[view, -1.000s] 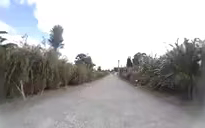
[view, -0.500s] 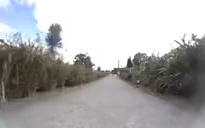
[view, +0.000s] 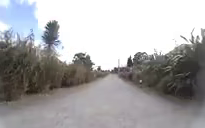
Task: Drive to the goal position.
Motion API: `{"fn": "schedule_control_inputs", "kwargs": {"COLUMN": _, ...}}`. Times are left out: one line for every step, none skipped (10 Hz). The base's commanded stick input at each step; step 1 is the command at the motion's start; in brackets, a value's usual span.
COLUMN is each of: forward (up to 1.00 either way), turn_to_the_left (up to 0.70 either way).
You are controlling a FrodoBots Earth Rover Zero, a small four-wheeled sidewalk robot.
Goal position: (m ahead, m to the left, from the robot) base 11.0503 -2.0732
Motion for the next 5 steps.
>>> {"fn": "schedule_control_inputs", "kwargs": {"forward": 0.85, "turn_to_the_left": 0.00}}
{"fn": "schedule_control_inputs", "kwargs": {"forward": 0.85, "turn_to_the_left": 0.00}}
{"fn": "schedule_control_inputs", "kwargs": {"forward": 0.85, "turn_to_the_left": 0.00}}
{"fn": "schedule_control_inputs", "kwargs": {"forward": 0.85, "turn_to_the_left": 0.00}}
{"fn": "schedule_control_inputs", "kwargs": {"forward": 0.85, "turn_to_the_left": 0.00}}
